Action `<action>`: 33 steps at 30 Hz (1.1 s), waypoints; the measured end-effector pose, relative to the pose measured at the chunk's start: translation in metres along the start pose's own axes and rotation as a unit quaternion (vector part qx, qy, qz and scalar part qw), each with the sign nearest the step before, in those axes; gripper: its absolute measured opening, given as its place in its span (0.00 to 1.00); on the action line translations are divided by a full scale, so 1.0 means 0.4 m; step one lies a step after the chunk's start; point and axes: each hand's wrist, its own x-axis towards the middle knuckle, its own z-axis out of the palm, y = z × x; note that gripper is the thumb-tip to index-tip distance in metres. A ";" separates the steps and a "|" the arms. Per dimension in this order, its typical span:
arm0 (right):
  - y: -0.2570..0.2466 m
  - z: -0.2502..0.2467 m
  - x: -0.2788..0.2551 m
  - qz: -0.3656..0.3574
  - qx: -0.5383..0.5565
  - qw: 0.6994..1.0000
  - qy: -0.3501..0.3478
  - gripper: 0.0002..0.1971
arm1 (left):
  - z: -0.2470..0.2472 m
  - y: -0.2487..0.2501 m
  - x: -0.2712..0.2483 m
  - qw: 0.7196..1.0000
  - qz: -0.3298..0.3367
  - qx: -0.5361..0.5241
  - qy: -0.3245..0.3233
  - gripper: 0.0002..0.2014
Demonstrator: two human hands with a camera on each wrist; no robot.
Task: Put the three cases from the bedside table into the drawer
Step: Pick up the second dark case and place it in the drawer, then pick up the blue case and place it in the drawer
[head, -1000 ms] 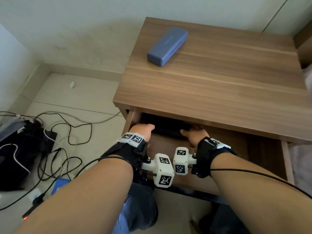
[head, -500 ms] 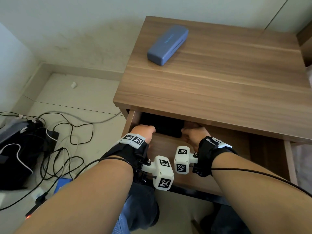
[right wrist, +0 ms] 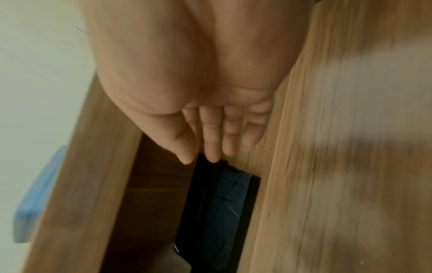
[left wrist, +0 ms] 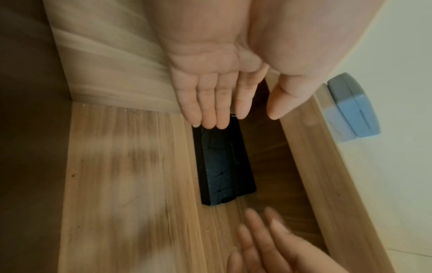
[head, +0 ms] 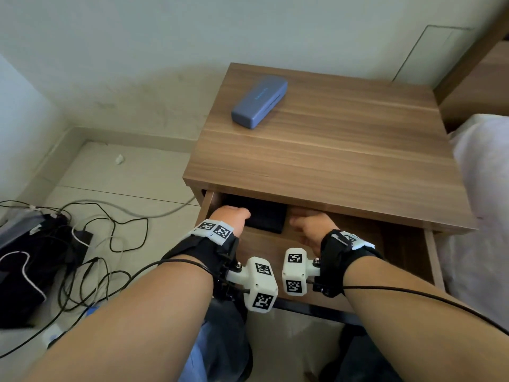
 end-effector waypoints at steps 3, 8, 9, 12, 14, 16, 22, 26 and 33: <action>-0.014 0.000 -0.037 -0.008 0.015 1.000 -0.023 0.13 | -0.006 0.005 -0.033 1.000 0.014 -0.002 0.002 0.09; -0.053 -0.001 -0.086 -0.025 0.026 0.998 -0.056 0.07 | -0.024 0.017 -0.077 0.999 0.046 -0.004 0.015 0.10; -0.065 0.002 -0.095 -0.030 0.023 0.997 -0.064 0.07 | -0.028 0.022 -0.084 0.998 0.056 -0.012 0.017 0.09; -0.110 0.012 -0.117 -0.039 0.021 0.995 -0.086 0.06 | -0.036 0.048 -0.117 0.996 0.084 -0.038 0.023 0.10; -0.138 0.020 -0.130 -0.051 0.025 0.994 -0.091 0.06 | -0.044 0.064 -0.137 0.993 0.092 -0.071 0.020 0.12; -0.166 0.026 -0.139 -0.065 0.032 0.993 -0.091 0.06 | -0.053 0.080 -0.141 0.991 0.101 -0.084 0.017 0.12; -0.253 0.065 -0.124 -0.124 0.013 0.992 -0.021 0.05 | -0.102 0.135 -0.124 0.982 0.152 -0.102 0.036 0.07; -0.308 0.077 -0.086 -0.167 -0.016 0.983 0.070 0.08 | -0.147 0.164 -0.103 0.974 0.178 -0.132 0.051 0.11; -0.414 0.118 -0.016 -0.218 -0.131 0.956 0.148 0.30 | -0.210 0.210 -0.032 0.963 0.177 -0.180 0.091 0.10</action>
